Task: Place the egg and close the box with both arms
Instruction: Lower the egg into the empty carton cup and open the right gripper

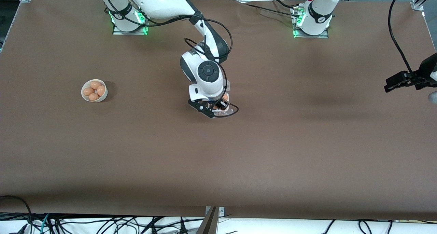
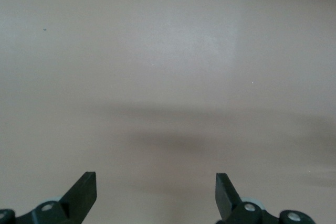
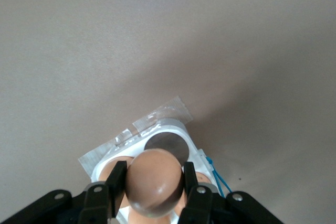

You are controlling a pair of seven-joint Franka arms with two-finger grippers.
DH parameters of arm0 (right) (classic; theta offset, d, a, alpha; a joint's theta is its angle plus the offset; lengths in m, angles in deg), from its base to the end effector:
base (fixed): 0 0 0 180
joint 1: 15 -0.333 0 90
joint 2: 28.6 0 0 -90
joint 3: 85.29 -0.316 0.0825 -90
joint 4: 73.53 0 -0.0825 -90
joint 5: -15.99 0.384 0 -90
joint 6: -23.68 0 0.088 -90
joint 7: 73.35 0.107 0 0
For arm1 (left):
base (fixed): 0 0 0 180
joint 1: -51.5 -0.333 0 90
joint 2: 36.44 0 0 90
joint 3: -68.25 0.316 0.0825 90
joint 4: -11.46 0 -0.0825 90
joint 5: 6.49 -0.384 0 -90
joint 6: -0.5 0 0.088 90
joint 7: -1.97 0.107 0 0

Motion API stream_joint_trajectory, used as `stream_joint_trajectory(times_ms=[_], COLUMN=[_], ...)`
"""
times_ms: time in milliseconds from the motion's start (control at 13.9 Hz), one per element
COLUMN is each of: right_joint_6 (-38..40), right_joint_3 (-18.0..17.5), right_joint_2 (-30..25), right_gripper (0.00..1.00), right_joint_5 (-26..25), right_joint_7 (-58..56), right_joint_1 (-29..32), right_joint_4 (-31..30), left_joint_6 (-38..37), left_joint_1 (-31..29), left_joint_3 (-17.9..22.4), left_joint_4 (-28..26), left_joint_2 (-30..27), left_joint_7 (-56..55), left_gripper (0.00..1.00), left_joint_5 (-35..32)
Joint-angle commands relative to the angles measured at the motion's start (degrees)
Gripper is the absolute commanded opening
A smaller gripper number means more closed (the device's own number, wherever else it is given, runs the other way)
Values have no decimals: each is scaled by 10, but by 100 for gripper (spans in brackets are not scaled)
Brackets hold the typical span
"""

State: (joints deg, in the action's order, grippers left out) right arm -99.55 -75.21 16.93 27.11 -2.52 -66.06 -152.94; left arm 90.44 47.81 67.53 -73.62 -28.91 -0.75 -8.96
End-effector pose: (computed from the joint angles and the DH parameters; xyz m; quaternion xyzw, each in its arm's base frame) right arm 0.5290 0.5050 0.2397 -0.9583 0.2850 0.0193 0.0033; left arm 0.5924 0.0358 0.5895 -0.9983 -0.0492 0.0233 0.0207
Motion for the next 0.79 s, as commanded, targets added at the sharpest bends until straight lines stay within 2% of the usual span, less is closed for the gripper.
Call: stream_joint_trajectory(times_ms=[0, 361, 433, 577, 649, 722], right_joint_6=[13, 12, 12, 11, 11, 10], right_joint_3=[-3, -3, -3, -3, -2, -2], right_joint_2=[8, 16, 17, 17, 17, 17], right_gripper=[30, 34, 39, 71, 100, 100], right_joint_5=[8, 8, 8, 8, 7, 5], right_joint_7=[5, 5, 4, 3, 0, -2], right_joint_1=[2, 2, 2, 4, 4, 4], right_joint_4=[11, 12, 12, 13, 14, 14], left_joint_6=[-11, -11, -11, -11, -11, -11], left_joint_1=[5, 6, 7, 7, 7, 8], left_joint_3=[1, 2, 1, 1, 1, 1], left_joint_4=[14, 14, 14, 14, 14, 14], left_joint_2=[7, 10, 10, 11, 11, 11], left_joint_7=[3, 3, 4, 4, 4, 3], left_gripper=[100, 100, 100, 100, 100, 100], left_joint_5=[-8, -7, -7, -7, -7, -7])
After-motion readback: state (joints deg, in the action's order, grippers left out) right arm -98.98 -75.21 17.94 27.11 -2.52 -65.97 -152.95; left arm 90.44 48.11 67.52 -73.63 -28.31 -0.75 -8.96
